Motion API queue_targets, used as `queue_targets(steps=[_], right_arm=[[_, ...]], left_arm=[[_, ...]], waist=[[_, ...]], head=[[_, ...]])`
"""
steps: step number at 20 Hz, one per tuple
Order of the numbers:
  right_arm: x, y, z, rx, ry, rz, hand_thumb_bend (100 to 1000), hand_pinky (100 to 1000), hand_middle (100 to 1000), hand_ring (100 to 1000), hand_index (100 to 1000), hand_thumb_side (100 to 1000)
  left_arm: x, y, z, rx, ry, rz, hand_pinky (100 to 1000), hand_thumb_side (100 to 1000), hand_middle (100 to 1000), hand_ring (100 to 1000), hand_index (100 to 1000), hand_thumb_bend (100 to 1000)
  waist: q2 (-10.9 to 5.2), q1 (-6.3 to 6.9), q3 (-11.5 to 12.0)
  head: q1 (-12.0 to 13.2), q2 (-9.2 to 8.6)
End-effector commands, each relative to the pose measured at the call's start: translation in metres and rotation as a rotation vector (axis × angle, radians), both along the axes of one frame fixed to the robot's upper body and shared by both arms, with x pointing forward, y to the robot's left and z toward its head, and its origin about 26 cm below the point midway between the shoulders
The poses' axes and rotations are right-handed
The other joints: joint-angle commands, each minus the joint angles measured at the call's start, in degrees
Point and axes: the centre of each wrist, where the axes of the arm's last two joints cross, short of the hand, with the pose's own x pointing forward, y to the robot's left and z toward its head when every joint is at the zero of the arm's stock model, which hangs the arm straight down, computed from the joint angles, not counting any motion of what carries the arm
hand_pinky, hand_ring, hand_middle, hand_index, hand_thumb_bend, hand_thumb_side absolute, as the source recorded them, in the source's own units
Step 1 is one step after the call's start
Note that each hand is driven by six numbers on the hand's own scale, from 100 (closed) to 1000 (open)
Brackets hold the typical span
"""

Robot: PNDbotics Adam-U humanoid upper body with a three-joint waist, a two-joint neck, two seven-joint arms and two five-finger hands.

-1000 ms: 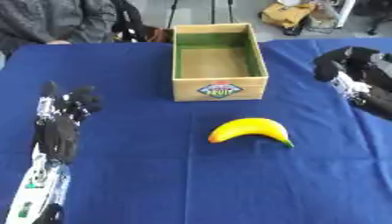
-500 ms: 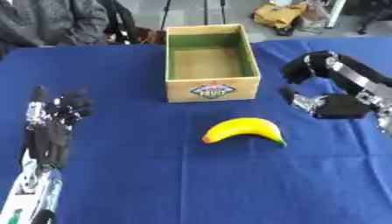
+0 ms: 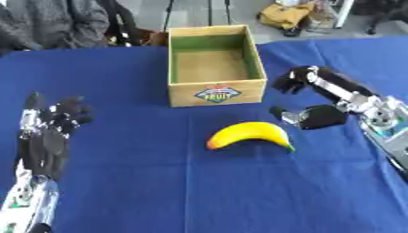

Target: Pick up objects on the table and place them in the box.

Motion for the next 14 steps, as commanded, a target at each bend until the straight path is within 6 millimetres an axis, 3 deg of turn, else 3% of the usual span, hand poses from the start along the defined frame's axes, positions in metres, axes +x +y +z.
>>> queue_targets(steps=[1,3,14], right_arm=[[0.006,-0.001,0.003,-0.042,-0.054,-0.019,307,705,699,735,792,462],[0.011,0.000,0.003,-0.050,-0.079,-0.043,319,726,739,771,808,446],[0.023,0.017,-0.031,-0.164,-0.130,-0.030,312,723,742,760,815,458]], left_arm=[[0.002,-0.001,0.008,0.008,-0.025,-0.013,714,948,715,711,543,343],[0.002,-0.003,0.009,0.008,-0.028,-0.021,713,949,716,711,543,342],[0.004,-0.005,0.010,0.003,-0.033,-0.029,714,948,716,712,544,341]], waist=[[-0.86,0.01,0.0],[-0.73,0.18,0.4],[-0.54,0.32,1.0]], head=[[-0.3,-0.16],[-0.8,-0.34],[-1.8,-0.60]])
